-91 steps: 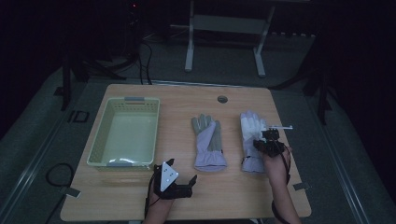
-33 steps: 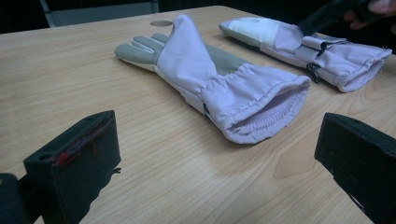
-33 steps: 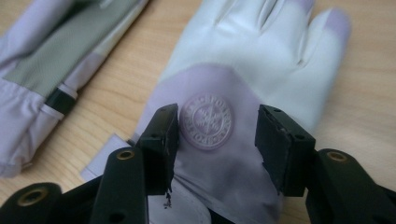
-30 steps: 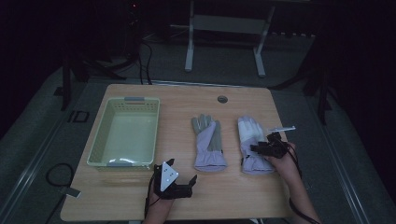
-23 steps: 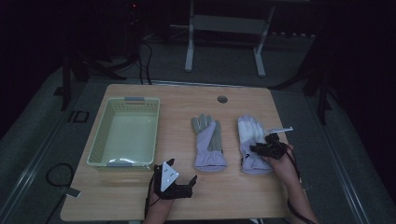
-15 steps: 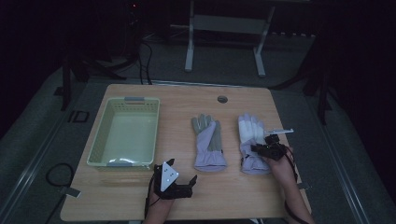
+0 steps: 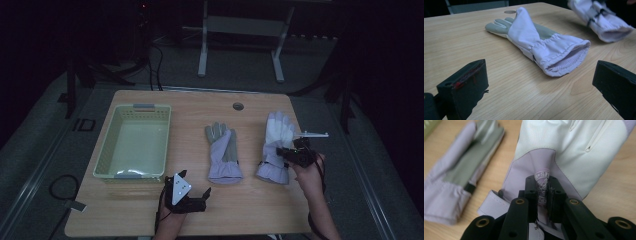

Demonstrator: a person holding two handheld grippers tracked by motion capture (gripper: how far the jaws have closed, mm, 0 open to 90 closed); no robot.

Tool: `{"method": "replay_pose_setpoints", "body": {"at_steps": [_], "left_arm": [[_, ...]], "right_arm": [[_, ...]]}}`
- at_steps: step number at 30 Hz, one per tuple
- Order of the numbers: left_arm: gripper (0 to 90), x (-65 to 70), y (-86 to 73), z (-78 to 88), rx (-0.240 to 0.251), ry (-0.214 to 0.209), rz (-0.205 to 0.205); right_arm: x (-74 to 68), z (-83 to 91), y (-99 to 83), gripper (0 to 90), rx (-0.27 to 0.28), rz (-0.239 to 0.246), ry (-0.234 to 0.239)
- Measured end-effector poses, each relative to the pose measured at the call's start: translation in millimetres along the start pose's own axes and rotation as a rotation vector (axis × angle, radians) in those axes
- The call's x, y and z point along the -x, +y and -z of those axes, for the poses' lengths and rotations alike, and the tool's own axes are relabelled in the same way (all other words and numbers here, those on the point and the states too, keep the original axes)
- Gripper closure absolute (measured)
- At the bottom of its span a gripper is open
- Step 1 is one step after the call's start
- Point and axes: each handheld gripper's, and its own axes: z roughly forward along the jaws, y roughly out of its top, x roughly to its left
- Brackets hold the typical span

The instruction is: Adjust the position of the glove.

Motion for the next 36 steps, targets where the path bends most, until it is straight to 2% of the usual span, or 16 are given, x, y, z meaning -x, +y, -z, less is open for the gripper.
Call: {"method": "replay_pose_setpoints", "body": {"at_steps": [8,13,16,17,18,19,20,23,24,25,27,29,30,31,32,36], "left_arm": [[0.0,0.3,-0.1,0.0,0.002,-0.001,-0.001],[0.0,0.2,-0.1,0.0,0.002,-0.001,0.000],[0.0,0.2,-0.1,0.1,0.002,0.000,-0.001],[0.0,0.2,-0.1,0.1,0.002,0.000,-0.001],[0.0,0.2,-0.1,0.2,0.002,-0.001,-0.002],[0.0,0.2,-0.1,0.2,0.003,0.000,-0.003],[0.0,0.3,-0.1,0.2,0.003,-0.001,-0.003],[0.0,0.2,-0.1,0.4,0.004,-0.002,-0.004],[0.0,0.4,-0.2,0.3,0.005,-0.002,-0.004],[0.0,0.4,-0.2,0.3,0.005,-0.002,-0.004],[0.0,0.5,-0.2,0.2,0.009,-0.001,-0.004],[0.0,0.4,-0.2,0.3,0.007,-0.001,-0.004],[0.0,0.4,-0.1,0.4,0.006,-0.002,-0.003],[0.0,0.4,-0.1,0.4,0.006,-0.002,-0.003],[0.0,0.3,-0.1,0.4,0.005,-0.003,-0.003],[0.0,0.1,-0.2,0.5,0.005,-0.004,0.000]], "right_arm": [[-15.5,29.5,30.1,80.9,0.053,0.018,-0.009],[-28.6,40.3,46.5,80.8,0.087,0.032,0.046],[-47.9,43.9,57.8,80.8,0.093,0.056,0.065],[-47.9,43.9,57.8,80.8,0.093,0.056,0.065],[-59.1,45.3,63.4,80.8,0.092,0.064,0.072],[-59.1,45.3,63.4,80.8,0.092,0.064,0.072],[-70.7,45.6,68.6,80.8,0.092,0.072,0.074],[-81.9,44.8,73.3,80.8,0.087,0.080,0.080],[-92.7,43.2,77.2,80.8,0.082,0.085,0.089],[-92.7,43.2,77.2,80.8,0.082,0.085,0.089],[-109.3,40.0,81.5,80.8,0.073,0.092,0.104],[-114.9,38.6,82.6,80.7,0.068,0.098,0.113],[-125.6,35.4,83.6,80.7,0.061,0.112,0.124],[-125.6,35.4,83.6,80.7,0.061,0.112,0.124],[-135.4,30.9,83.5,80.7,0.047,0.125,0.132],[-146.8,20.3,81.5,80.6,0.022,0.139,0.132]]}}
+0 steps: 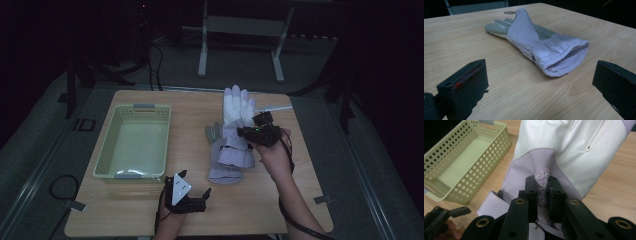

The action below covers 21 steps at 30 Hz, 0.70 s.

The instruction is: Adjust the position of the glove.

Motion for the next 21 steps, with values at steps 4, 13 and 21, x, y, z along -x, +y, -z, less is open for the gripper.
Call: {"method": "replay_pose_setpoints", "body": {"at_steps": [4,13,21], "left_arm": [[0.0,0.1,0.0,0.0,0.000,-0.001,-0.001],[0.0,-0.1,0.0,0.1,-0.001,-0.002,-0.002],[0.0,-0.4,0.0,0.0,-0.003,-0.004,-0.004]], "right_arm": [[-7.4,-20.9,-5.5,80.5,-0.057,0.002,0.006],[-6.7,-66.7,-22.7,80.4,-0.171,-0.005,-0.013],[-2.7,-96.1,-30.6,79.9,-0.249,-0.009,-0.037]]}}
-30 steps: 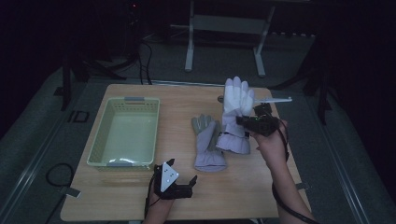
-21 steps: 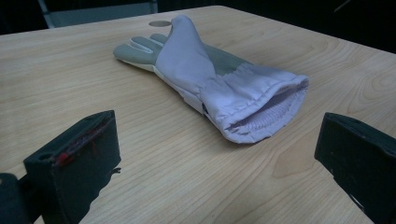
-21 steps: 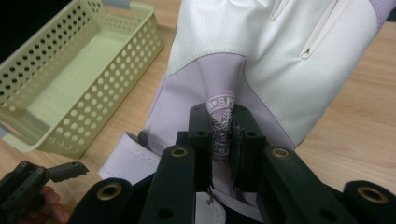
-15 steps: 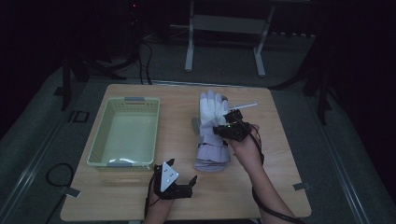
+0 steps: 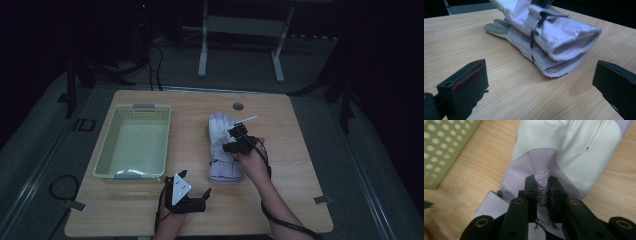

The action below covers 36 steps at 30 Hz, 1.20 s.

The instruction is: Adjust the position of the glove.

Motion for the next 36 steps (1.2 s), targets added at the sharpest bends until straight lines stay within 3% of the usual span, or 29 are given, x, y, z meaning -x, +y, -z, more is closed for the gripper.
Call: {"method": "replay_pose_setpoints", "body": {"at_steps": [6,15,25,32,36], "left_arm": [[0.0,0.4,0.0,-0.1,0.002,-0.002,0.000],[0.0,0.6,0.0,-0.2,0.001,0.001,-0.001],[0.0,0.6,-0.1,-0.2,0.004,0.001,0.003],[0.0,-0.2,0.0,0.1,-0.001,0.000,0.003],[0.0,-0.5,0.1,0.1,-0.001,-0.001,0.006]], "right_arm": [[4.6,-11.1,-4.6,78.3,-0.011,-0.010,-0.001],[14.0,-12.7,-8.8,76.4,-0.022,-0.002,-0.025],[10.5,-7.5,-8.5,63.9,0.014,0.043,-0.033],[11.3,5.9,-9.6,37.0,0.086,0.066,-0.010],[17.0,14.2,-11.5,24.2,0.113,0.076,0.041]]}}
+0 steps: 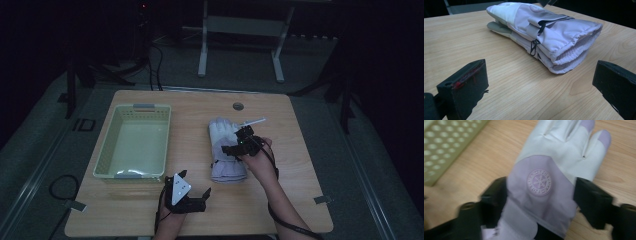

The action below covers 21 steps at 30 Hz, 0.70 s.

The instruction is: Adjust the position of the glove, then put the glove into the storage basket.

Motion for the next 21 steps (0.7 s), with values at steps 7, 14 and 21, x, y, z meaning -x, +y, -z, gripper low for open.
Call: {"method": "replay_pose_setpoints", "body": {"at_steps": [7,14,21], "left_arm": [[0.0,-0.6,0.0,-0.4,0.003,-0.005,0.011],[0.0,-1.4,1.3,-1.8,-0.010,-0.009,0.017],[0.0,2.1,17.5,-1.3,-0.070,-0.146,-0.017]], "right_arm": [[10.0,13.4,-9.6,14.2,0.049,0.031,0.043],[20.1,28.4,-25.7,15.0,0.122,0.123,0.035],[31.4,42.4,-38.6,14.5,0.172,0.176,0.026]]}}
